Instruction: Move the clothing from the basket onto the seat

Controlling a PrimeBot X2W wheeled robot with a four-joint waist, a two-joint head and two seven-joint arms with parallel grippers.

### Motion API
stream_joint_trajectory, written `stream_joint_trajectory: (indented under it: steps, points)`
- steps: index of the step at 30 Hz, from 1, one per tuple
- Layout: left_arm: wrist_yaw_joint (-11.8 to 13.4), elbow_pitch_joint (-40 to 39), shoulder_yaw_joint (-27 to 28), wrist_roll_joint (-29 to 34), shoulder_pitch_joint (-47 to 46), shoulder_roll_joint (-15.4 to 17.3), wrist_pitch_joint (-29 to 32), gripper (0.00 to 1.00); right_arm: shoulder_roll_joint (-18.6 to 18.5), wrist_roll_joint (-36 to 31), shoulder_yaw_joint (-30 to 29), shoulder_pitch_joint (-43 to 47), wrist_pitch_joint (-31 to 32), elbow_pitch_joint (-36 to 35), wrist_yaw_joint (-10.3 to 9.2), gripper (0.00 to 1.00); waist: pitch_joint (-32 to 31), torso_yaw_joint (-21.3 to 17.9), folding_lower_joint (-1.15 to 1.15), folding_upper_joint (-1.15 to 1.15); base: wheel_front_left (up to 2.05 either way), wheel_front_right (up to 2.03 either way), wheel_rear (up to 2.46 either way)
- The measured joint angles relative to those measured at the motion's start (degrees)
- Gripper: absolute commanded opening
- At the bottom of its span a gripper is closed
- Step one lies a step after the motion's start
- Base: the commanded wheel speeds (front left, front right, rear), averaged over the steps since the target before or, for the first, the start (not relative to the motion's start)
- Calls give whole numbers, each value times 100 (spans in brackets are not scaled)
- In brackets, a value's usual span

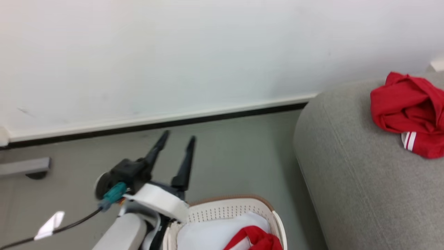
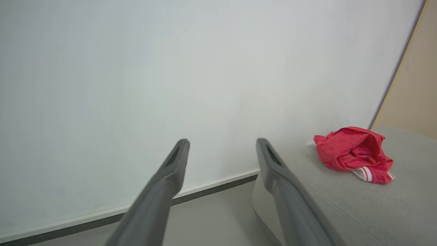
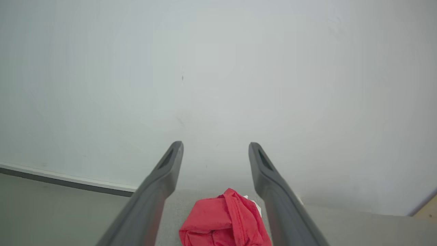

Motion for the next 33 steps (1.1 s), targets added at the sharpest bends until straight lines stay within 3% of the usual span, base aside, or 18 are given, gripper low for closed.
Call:
stream_joint_trajectory:
  steps: [6,10,15,20,28,33]
  points:
    - [171,-266,453,-46,506,170,0,100,196,-514,-446,505,-370,-452,0,100,-397,182,0,0,0,0,0]
    - [288,-378,722,-38,834,189,0,100,546,-1010,-1489,1126,-401,-935,0,100,-491,309,0,0,0,0,0]
    - [391,-524,1129,110,1288,142,0,100,1269,-1984,-3080,2620,-402,-1785,0,100,-555,414,1,0,0,0,0]
    - [394,-673,1517,365,1676,-58,0,100,2206,-2809,-4123,4080,-402,-2710,0,100,-556,490,2,0,0,0,0]
    - [256,-1022,2198,898,2391,-522,0,100,3253,-3575,-4503,5297,-402,-3403,0,100,-503,415,2,0,0,0,0]
    - [26,-1039,2414,1234,2600,-766,0,100,3474,-3830,-4640,5623,-403,-3370,0,100,-485,372,2,0,0,0,0]
